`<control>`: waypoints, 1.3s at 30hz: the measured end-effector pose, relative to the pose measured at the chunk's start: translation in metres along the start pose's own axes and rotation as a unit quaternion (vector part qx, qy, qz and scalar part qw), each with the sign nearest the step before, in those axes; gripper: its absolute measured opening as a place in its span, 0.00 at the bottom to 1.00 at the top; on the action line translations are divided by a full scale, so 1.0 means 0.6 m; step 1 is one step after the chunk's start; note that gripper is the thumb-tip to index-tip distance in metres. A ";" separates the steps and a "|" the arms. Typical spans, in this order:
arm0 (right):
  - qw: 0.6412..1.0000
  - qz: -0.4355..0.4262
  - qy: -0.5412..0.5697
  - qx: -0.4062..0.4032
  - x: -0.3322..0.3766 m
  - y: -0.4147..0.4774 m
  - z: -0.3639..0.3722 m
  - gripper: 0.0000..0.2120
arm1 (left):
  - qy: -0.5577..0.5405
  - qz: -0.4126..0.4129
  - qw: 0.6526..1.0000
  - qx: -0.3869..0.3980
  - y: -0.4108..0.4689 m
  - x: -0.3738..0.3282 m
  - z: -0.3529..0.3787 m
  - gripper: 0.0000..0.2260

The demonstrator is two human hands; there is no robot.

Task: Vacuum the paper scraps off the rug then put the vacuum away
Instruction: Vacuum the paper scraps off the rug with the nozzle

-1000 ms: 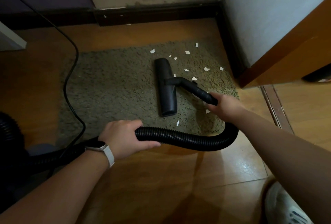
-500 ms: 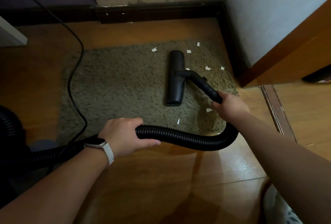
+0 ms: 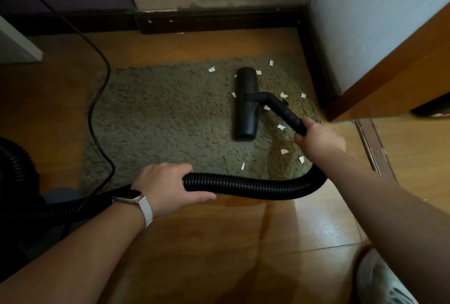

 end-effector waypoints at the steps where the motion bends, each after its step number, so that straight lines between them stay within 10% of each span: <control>1: 1.000 0.009 0.001 -0.002 -0.008 -0.001 -0.001 0.08 | 0.001 0.004 1.000 -0.003 0.001 -0.002 0.000 0.41; 15: 0.993 0.075 0.089 0.003 -0.035 -0.026 0.046 0.06 | 0.005 0.006 1.000 0.011 -0.003 -0.014 -0.006 0.39; 39: 0.992 -0.070 0.094 0.052 0.067 0.054 0.036 0.11 | -0.027 -0.013 0.999 -0.025 -0.008 0.009 -0.014 0.40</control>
Point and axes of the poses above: each hand's wrist, its own y-axis towards the middle knuckle, its own z-axis out of the palm, x = y × z, the point moved 2 cm from there along y, towards the middle knuckle, and after that the axes turned 9 degrees about -y, right-handed, at the moved point
